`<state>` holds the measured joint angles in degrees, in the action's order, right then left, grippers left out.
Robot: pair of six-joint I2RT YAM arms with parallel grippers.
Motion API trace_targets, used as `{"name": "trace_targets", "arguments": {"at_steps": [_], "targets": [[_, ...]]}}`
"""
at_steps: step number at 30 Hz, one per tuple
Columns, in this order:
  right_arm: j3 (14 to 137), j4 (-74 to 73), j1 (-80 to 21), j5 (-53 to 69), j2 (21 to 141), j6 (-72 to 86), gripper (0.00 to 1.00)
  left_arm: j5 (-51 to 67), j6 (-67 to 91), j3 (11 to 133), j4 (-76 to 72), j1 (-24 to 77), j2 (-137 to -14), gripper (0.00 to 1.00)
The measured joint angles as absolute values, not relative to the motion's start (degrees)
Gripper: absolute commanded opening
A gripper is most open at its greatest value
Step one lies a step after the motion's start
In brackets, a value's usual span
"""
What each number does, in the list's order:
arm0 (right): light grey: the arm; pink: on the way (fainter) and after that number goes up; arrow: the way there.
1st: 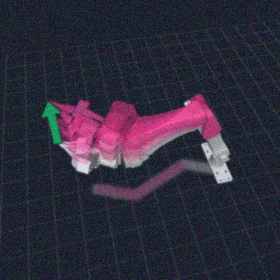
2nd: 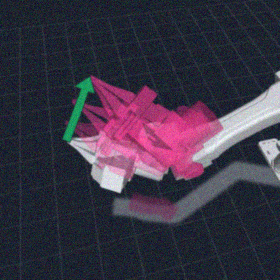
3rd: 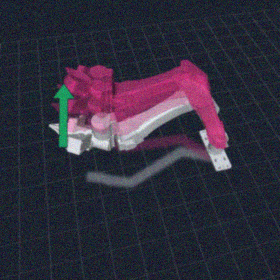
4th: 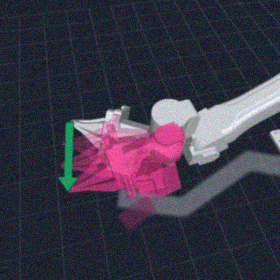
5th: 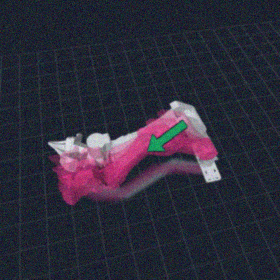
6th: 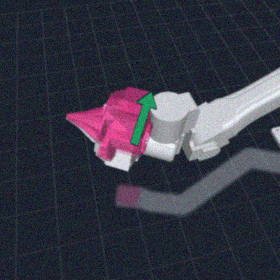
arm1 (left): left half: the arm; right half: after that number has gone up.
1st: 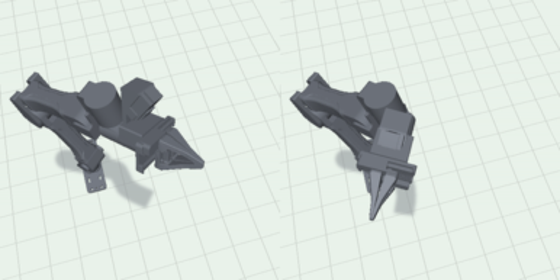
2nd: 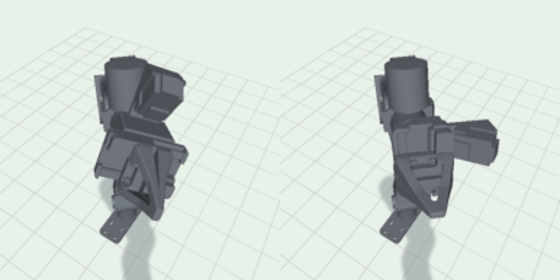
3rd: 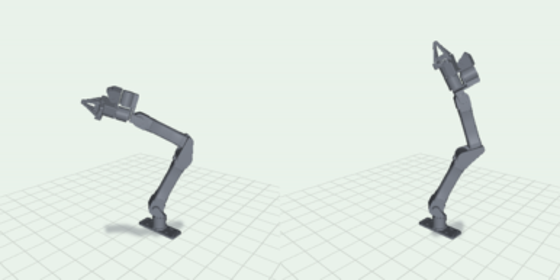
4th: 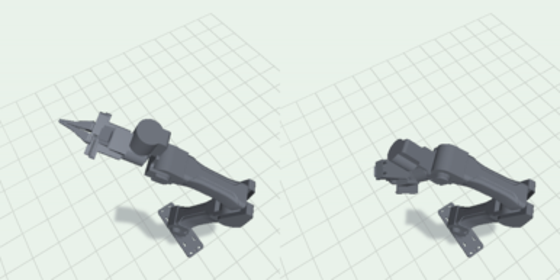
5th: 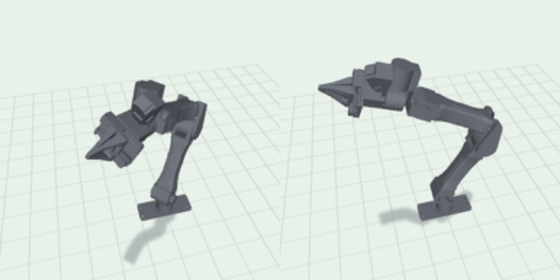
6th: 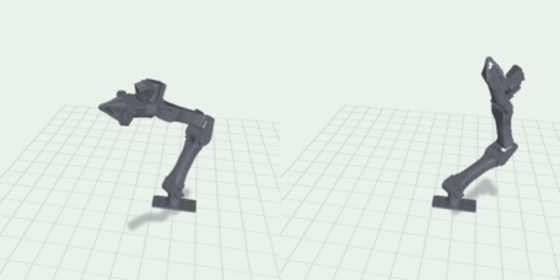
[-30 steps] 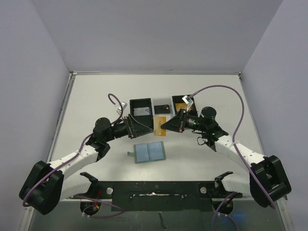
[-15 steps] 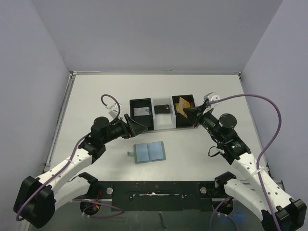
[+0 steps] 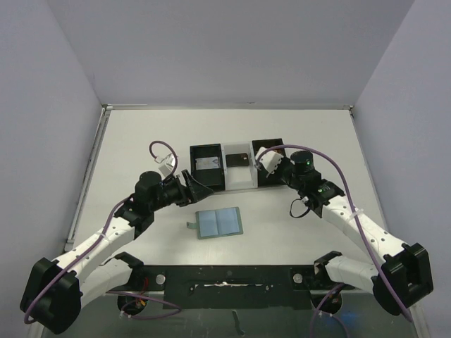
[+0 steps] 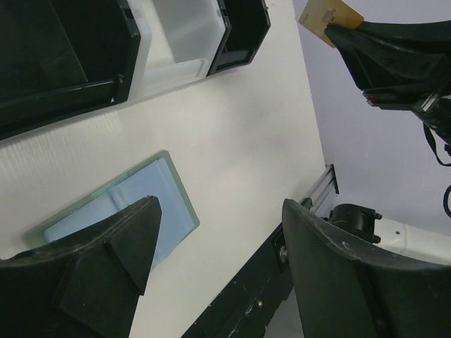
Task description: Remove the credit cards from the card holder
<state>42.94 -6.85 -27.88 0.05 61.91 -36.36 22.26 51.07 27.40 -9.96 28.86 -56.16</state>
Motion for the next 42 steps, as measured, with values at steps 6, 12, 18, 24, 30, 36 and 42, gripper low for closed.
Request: {"name": "trace_targets", "arguments": {"at_steps": [6, 12, 18, 24, 30, 36, 42], "targets": [[48.10, -10.90, -24.86, 4.91, 67.88, -43.44, 0.00, 21.52, 49.32, 27.40, -6.00, 28.71, -56.21, 0.69], [51.86, -11.55, -23.03, 6.61, 74.43, -47.24, 0.00, 21.47, 48.38, 27.55, -4.40, 28.53, -56.93, 0.69], [55.02, -12.97, -19.77, 9.80, 81.28, -50.59, 0.00, 21.41, 46.74, 29.58, -1.83, 28.32, -58.00, 0.69], [59.44, -12.84, -19.11, 10.87, 87.96, -52.53, 0.00, 21.45, 45.67, 29.82, 0.12, 28.21, -58.26, 0.69], [63.72, -12.62, -19.16, 10.39, 94.06, -53.71, 0.00, 21.74, 44.23, 29.98, 2.17, 27.97, -59.90, 0.69], [65.28, -12.23, -19.16, 8.71, 97.78, -56.14, 0.02, 22.06, 43.07, 30.06, 3.27, 27.90, -60.14, 0.69], [65.28, -9.17, -19.16, 8.21, 100.68, -57.67, 0.02, 22.24, 42.70, 30.06, 3.75, 27.75, -60.14, 0.69]]}}
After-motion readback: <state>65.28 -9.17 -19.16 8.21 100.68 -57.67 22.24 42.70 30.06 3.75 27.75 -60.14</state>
